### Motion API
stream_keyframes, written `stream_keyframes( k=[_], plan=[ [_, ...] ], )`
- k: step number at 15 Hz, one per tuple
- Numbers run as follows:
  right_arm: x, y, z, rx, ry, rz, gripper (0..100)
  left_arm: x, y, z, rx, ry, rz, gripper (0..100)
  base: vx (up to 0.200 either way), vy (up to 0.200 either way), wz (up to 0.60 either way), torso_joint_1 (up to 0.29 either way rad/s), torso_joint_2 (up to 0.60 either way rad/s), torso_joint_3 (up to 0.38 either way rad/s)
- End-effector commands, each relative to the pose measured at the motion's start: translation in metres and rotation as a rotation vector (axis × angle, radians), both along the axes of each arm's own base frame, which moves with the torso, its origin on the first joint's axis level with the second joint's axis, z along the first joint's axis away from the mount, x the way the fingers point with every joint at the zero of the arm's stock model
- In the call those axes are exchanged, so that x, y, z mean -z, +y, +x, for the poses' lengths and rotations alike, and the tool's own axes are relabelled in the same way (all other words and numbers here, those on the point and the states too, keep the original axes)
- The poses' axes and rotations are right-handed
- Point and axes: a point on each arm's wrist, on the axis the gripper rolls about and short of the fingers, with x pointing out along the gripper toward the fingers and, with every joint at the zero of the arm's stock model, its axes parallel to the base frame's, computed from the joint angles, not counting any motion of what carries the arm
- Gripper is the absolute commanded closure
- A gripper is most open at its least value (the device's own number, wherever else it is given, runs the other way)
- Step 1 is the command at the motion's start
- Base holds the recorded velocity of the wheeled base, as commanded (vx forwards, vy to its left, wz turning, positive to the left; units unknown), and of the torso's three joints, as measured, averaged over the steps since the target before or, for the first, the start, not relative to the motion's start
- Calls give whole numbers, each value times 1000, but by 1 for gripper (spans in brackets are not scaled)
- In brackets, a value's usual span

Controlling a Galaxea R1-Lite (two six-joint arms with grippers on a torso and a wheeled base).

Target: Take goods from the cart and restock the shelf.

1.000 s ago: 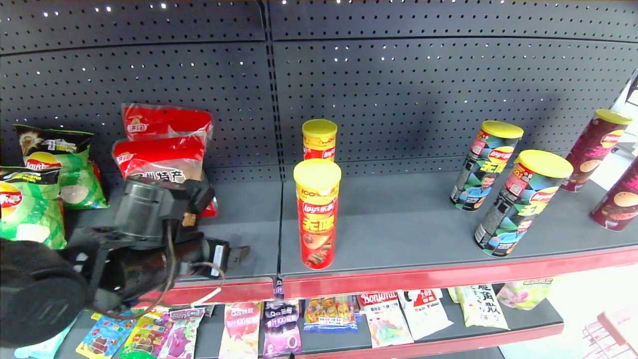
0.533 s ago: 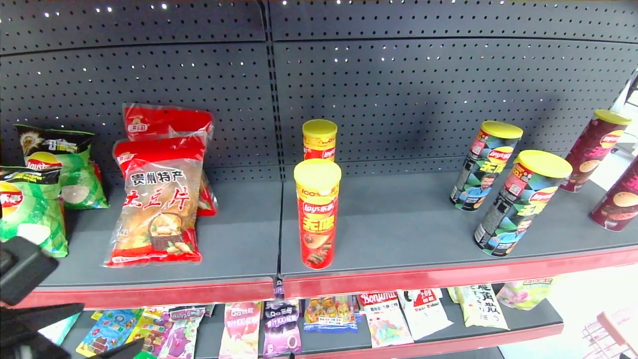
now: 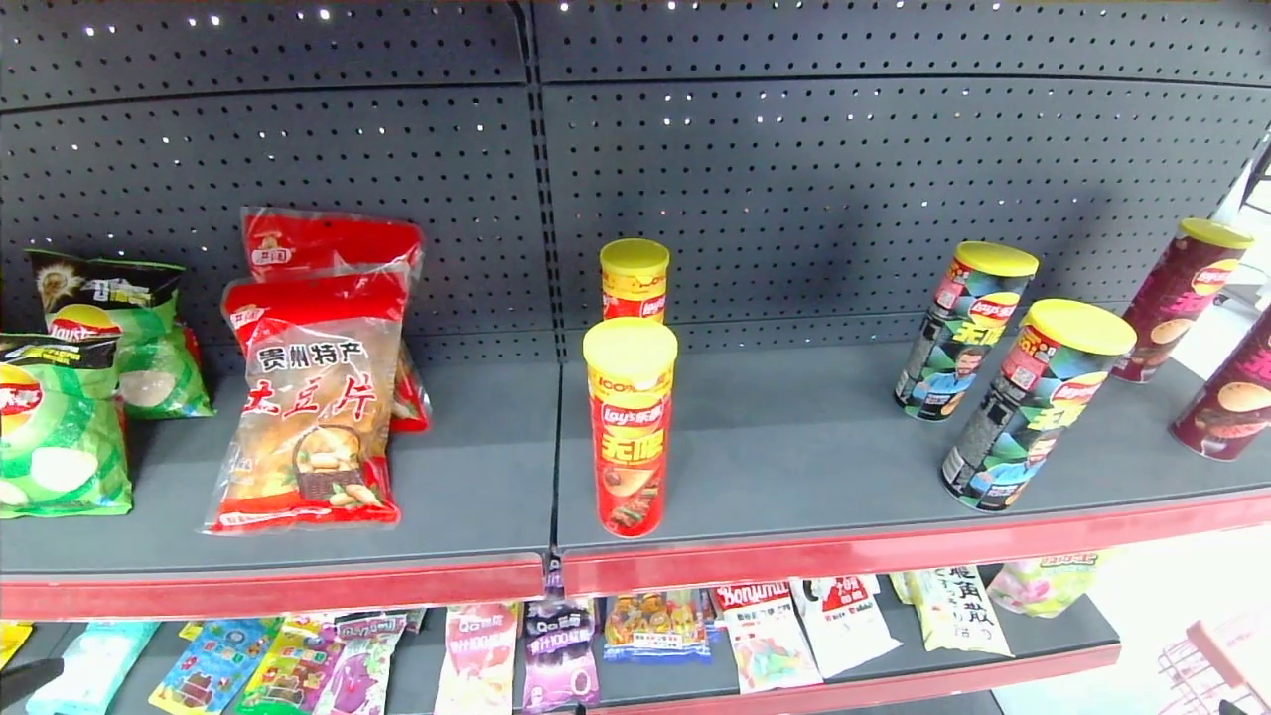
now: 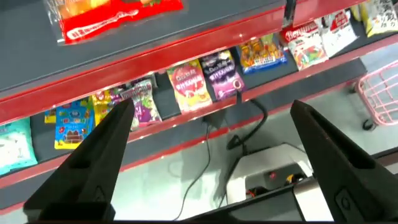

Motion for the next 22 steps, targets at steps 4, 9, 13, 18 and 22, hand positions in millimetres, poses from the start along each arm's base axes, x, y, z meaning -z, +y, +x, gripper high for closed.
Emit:
stream_keyframes(
  k=[4,9,13,18,22],
  plan=[
    [0,0,0,0,2,-1,0,3,3,-7,2,-27,-5,0,0,-200,0,4,1,5],
    [2,0,0,0,7,-1,0,3,3,-7,1,-28,-4,0,0,-200,0,5,2,2],
    [3,0,0,-2,12,-1,0,6,3,-8,5,-24,3,0,0,-200,0,5,0,4],
    [4,0,0,-2,12,-1,0,7,3,-8,5,-26,5,0,0,-200,0,1,0,1],
    [4,0,0,-2,9,0,0,7,4,-10,9,-36,2,0,0,-100,0,0,1,1]
  ],
)
